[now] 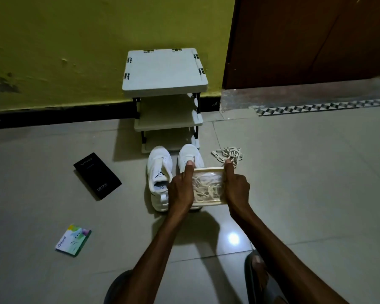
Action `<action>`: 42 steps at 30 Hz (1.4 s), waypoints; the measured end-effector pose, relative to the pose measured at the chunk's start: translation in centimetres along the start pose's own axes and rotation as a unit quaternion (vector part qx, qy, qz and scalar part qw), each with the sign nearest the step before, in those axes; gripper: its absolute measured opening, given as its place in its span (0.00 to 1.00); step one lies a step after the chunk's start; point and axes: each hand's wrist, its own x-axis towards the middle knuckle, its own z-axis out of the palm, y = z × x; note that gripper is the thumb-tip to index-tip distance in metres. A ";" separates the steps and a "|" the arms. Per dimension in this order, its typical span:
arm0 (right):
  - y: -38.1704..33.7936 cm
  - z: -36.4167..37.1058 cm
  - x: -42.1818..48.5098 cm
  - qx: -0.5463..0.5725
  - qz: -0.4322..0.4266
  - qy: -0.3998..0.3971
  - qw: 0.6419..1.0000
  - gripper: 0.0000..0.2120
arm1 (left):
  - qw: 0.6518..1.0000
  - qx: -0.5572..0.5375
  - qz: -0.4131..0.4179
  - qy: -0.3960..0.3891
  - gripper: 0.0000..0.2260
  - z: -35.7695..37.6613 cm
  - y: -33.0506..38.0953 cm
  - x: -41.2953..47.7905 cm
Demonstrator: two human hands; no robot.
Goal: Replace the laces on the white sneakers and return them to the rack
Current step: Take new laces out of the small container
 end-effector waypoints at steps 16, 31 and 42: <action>-1.9 1.2 0.8 -0.022 -0.071 -0.044 0.996 0.21 | 0.999 0.005 -0.035 -0.012 0.34 -1.1 2.3 3.3; -9.0 6.7 12.1 0.148 0.046 -0.080 0.985 0.11 | 0.981 -0.191 0.021 -0.027 0.08 -3.9 7.2 11.3; -10.6 14.8 21.6 0.144 0.078 -0.080 0.983 0.06 | 0.984 -0.176 0.015 -0.016 0.07 -4.6 4.5 14.5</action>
